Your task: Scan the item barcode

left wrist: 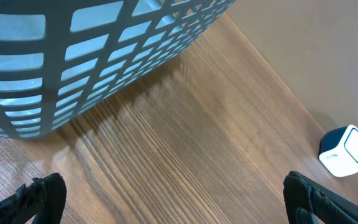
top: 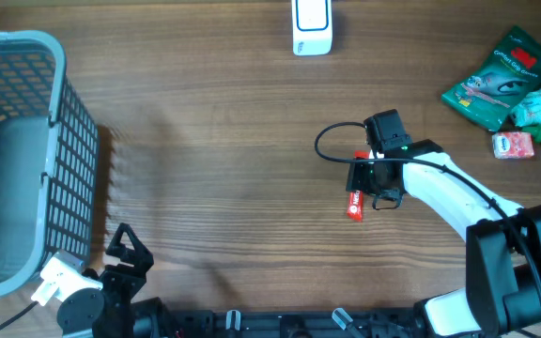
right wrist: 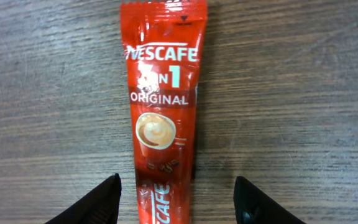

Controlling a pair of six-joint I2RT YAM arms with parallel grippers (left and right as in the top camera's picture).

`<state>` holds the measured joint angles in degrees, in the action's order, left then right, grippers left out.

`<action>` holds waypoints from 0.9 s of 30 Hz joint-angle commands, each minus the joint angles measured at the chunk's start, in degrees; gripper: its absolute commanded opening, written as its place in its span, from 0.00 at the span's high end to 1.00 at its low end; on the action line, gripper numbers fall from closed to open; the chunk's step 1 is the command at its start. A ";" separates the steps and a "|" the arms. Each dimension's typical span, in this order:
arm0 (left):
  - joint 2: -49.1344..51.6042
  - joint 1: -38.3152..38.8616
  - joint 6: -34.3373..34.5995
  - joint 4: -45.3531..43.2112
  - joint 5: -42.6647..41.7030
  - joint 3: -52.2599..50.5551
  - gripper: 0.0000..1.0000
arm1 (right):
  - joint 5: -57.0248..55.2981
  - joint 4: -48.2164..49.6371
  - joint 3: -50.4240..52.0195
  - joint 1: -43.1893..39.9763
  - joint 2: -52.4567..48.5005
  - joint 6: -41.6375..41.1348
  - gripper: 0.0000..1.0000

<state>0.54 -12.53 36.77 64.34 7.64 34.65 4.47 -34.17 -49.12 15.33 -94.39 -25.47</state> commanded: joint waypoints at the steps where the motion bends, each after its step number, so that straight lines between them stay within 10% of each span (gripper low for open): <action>1: -0.15 -0.11 0.35 -0.02 0.74 -0.11 0.00 | -1.60 -0.04 0.13 0.15 -1.77 3.50 0.42; 7: -0.15 -0.11 0.35 -0.02 0.74 -0.11 0.00 | -1.53 -0.39 0.13 2.97 -9.86 3.96 0.58; 11: -0.15 -0.11 0.35 -0.02 0.74 -0.11 0.00 | 0.09 -1.11 0.09 5.64 -12.70 -0.63 0.92; 18: -0.15 -0.11 0.35 -0.02 0.74 -0.11 0.00 | 6.25 -10.80 -7.34 5.60 -11.52 2.05 0.95; 27: -0.15 -0.11 0.35 -0.02 0.74 -0.11 0.00 | 59.84 -15.08 -16.63 4.33 -7.76 41.46 0.96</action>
<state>0.54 -12.53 36.77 64.34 7.64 34.65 36.01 -49.06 -64.29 20.14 -103.53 -3.51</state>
